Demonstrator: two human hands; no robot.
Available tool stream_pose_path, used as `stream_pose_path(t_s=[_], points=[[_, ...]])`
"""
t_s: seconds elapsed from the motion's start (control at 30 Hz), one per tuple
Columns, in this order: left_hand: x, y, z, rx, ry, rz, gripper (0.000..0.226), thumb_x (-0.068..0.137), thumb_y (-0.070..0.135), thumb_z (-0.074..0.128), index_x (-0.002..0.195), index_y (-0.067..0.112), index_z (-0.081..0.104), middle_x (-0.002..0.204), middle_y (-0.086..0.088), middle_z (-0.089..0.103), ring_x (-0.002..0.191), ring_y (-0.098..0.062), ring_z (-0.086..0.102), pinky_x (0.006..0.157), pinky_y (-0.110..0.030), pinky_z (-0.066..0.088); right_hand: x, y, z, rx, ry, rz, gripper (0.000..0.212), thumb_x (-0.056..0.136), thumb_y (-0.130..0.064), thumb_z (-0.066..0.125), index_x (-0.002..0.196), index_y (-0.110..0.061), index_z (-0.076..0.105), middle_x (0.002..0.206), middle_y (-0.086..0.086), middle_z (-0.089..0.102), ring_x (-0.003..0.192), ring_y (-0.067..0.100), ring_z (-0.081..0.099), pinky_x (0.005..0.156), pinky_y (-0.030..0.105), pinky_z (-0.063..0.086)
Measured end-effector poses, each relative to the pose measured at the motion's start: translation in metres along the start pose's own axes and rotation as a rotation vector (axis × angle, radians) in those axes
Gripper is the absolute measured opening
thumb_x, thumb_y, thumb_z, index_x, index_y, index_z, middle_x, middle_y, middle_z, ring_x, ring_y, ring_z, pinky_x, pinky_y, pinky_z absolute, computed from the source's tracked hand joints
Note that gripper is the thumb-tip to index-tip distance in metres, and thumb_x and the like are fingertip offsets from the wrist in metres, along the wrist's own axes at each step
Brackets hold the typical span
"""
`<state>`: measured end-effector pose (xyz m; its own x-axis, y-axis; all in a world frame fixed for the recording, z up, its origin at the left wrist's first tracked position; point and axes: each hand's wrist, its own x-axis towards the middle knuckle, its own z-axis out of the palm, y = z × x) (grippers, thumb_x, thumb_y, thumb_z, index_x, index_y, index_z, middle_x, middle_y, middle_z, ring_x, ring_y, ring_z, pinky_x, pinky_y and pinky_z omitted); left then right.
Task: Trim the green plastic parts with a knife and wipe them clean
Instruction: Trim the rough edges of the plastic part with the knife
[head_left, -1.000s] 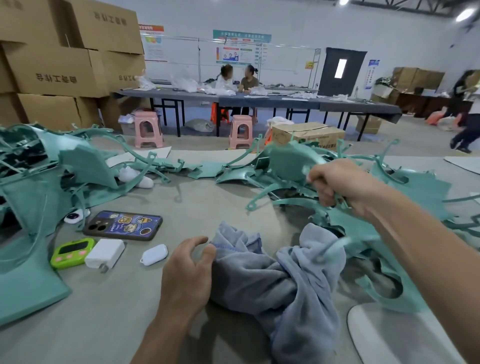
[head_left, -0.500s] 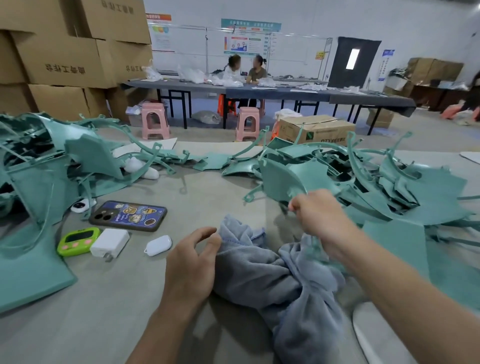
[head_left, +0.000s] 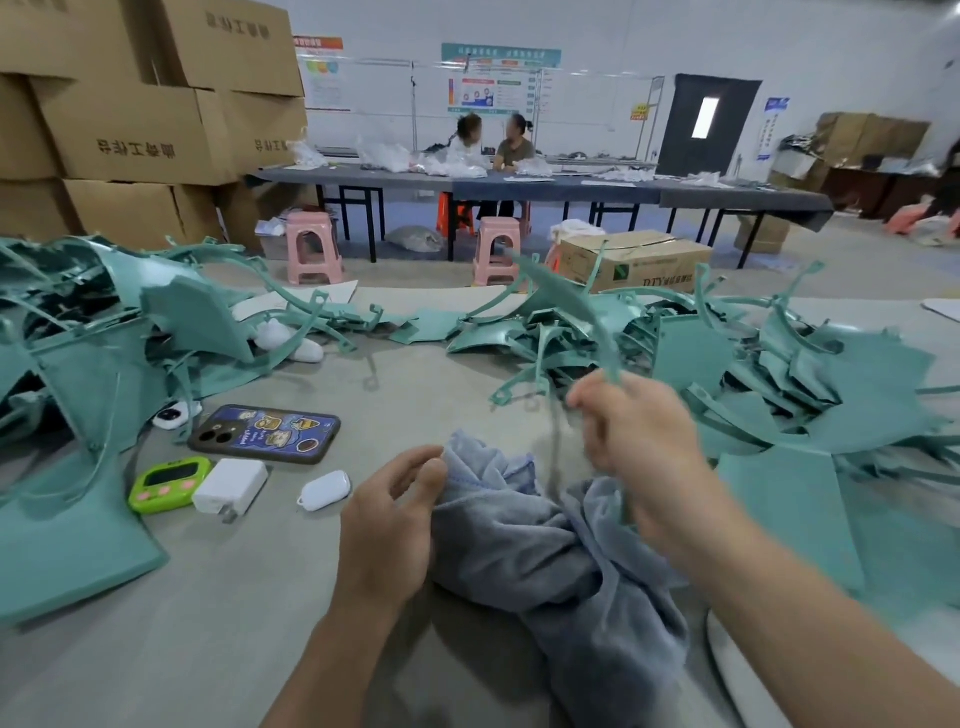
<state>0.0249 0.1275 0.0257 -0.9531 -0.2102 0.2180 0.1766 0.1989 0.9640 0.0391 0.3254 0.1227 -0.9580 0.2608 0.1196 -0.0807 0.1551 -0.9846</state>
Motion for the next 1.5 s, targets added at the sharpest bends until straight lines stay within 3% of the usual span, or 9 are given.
stream_pose_path(t_s=[0.2, 0.37, 0.57, 0.73, 0.9, 1.17, 1.33, 1.43, 1.5], points=[[-0.003, 0.022, 0.006, -0.740, -0.098, -0.309, 0.046, 0.095, 0.037, 0.054, 0.126, 0.005, 0.065, 0.117, -0.016, 0.073, 0.113, -0.024, 0.069, 0.097, -0.035, 0.055, -0.033, 0.020, 0.040, -1.075, -0.358, -0.555, 0.011, 0.099, -0.029, 0.055, 0.091, -0.027, 0.047, 0.087, 0.007, 0.065, 0.082, 0.032, 0.061, 0.065, 0.032, 0.026], [0.003, 0.021, 0.000, -0.829, 0.158, -0.529, 0.023, 0.101, 0.011, 0.053, 0.104, -0.008, 0.066, 0.099, -0.019, 0.074, 0.078, -0.022, 0.074, 0.070, -0.028, 0.063, -0.049, 0.033, 0.038, -0.810, -0.609, -0.492, 0.035, 0.091, -0.055, 0.051, 0.105, -0.024, 0.060, 0.108, -0.008, 0.065, 0.100, 0.011, 0.056, 0.084, 0.037, 0.046], [0.022, 0.010, -0.043, -1.019, 0.034, -0.566, 0.015, 0.101, 0.021, 0.047, 0.092, 0.012, 0.054, 0.060, 0.003, 0.049, 0.033, -0.001, 0.036, 0.031, -0.009, 0.028, -0.038, 0.059, -0.026, -1.075, -0.308, -0.384, 0.067, 0.078, -0.065, 0.055, 0.140, -0.040, 0.048, 0.130, -0.014, 0.053, 0.126, 0.009, 0.043, 0.102, 0.029, 0.040], [0.019, 0.010, -0.044, -0.902, -0.052, -0.469, 0.020, 0.100, 0.019, 0.044, 0.081, 0.014, 0.047, 0.060, 0.000, 0.046, 0.030, -0.004, 0.027, 0.031, -0.014, 0.017, -0.002, 0.057, -0.072, -0.967, -0.182, -0.228, 0.025, 0.084, -0.037, 0.076, 0.109, -0.042, 0.076, 0.060, -0.024, 0.065, 0.051, -0.009, 0.058, 0.050, 0.005, 0.038], [0.017, 0.010, -0.042, -0.732, -0.065, -0.424, 0.016, 0.098, 0.015, 0.048, 0.082, 0.014, 0.050, 0.056, -0.002, 0.050, 0.029, -0.004, 0.026, 0.028, -0.014, 0.019, 0.030, 0.030, -0.099, -0.155, 0.251, -0.034, 0.018, 0.074, -0.029, 0.073, 0.086, -0.040, 0.081, 0.084, -0.003, 0.080, 0.078, 0.020, 0.075, 0.073, 0.041, 0.061], [0.018, 0.005, -0.047, -0.594, -0.129, -0.436, 0.017, 0.099, 0.028, 0.049, 0.089, 0.015, 0.052, 0.055, -0.004, 0.049, 0.028, -0.006, 0.026, 0.029, -0.013, 0.018, 0.070, 0.021, -0.090, -0.466, 0.792, -0.126, 0.022, 0.095, -0.028, 0.056, 0.103, -0.019, 0.073, 0.093, 0.004, 0.072, 0.096, 0.031, 0.066, 0.072, 0.035, 0.046], [0.017, 0.002, -0.048, -0.358, -0.191, -0.432, 0.028, 0.099, 0.039, 0.051, 0.097, 0.011, 0.059, 0.056, -0.005, 0.058, 0.031, -0.008, 0.029, 0.031, -0.013, 0.020, 0.049, 0.033, -0.046, -1.252, 0.352, -0.380, 0.056, 0.083, -0.006, 0.065, 0.135, -0.020, 0.054, 0.147, 0.015, 0.047, 0.138, 0.034, 0.041, 0.118, 0.049, 0.030], [0.019, -0.003, -0.043, -0.160, -0.205, -0.436, 0.031, 0.099, 0.031, 0.055, 0.112, 0.004, 0.061, 0.077, -0.011, 0.075, 0.036, -0.009, 0.035, 0.034, -0.015, 0.026, 0.020, 0.051, -0.013, -1.261, -0.017, -0.506, 0.026, 0.072, -0.001, 0.066, 0.074, -0.024, 0.053, 0.076, 0.002, 0.057, 0.066, 0.023, 0.047, 0.057, 0.031, 0.038], [0.019, -0.006, -0.041, -0.111, -0.194, -0.439, 0.034, 0.098, 0.030, 0.056, 0.118, 0.002, 0.058, 0.089, -0.013, 0.078, 0.038, -0.009, 0.038, 0.035, -0.016, 0.028, 0.008, 0.068, -0.008, -1.348, -0.113, -0.271, 0.017, 0.084, -0.012, 0.060, 0.083, -0.023, 0.047, 0.076, -0.001, 0.056, 0.058, 0.021, 0.042, 0.049, 0.030, 0.024]])
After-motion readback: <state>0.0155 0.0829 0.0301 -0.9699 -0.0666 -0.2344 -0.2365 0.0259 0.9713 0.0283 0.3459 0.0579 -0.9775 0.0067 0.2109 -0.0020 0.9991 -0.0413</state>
